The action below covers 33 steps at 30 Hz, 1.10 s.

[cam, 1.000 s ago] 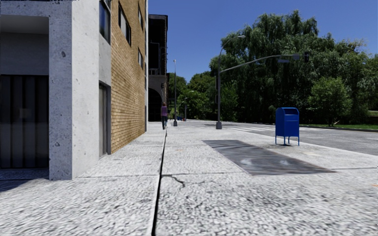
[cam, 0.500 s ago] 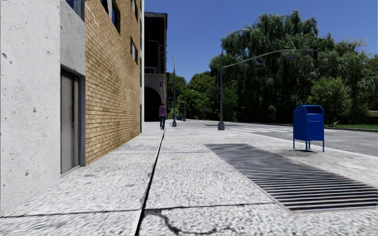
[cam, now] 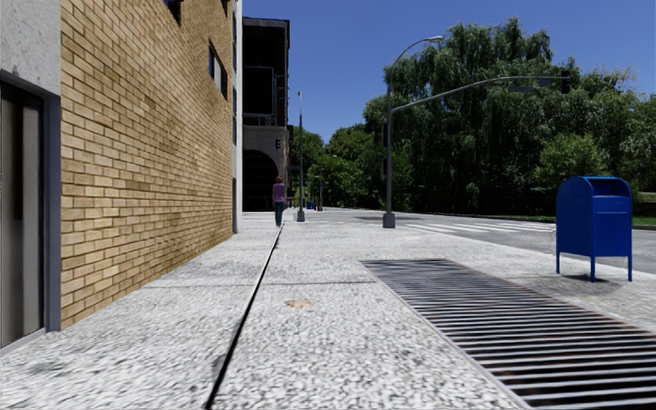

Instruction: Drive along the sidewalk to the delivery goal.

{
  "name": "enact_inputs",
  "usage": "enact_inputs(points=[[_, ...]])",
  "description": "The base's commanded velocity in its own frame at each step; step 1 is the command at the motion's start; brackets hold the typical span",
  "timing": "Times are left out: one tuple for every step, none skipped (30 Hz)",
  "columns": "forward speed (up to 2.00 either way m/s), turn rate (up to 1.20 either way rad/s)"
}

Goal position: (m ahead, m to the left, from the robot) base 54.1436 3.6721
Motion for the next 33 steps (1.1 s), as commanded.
enact_inputs(points=[[2.0,0.0],[2.0,0.0],[2.0,0.0],[2.0,0.0],[2.0,0.0],[2.0,0.0],[2.0,0.0],[2.0,0.0],[2.0,0.0],[2.0,0.0],[2.0,0.0],[2.0,0.0],[2.0,0.0],[2.0,0.0],[2.0,0.0],[2.0,0.0],[2.0,0.0],[2.0,0.0],[2.0,0.0],[2.0,0.0],[2.0,0.0],[2.0,0.0],[2.0,0.0],[2.0,0.0],[2.0,0.0],[2.0,0.0],[2.0,0.0],[2.0,0.0],[2.0,0.0],[2.0,0.0],[2.0,0.0],[2.0,0.0],[2.0,0.0]])
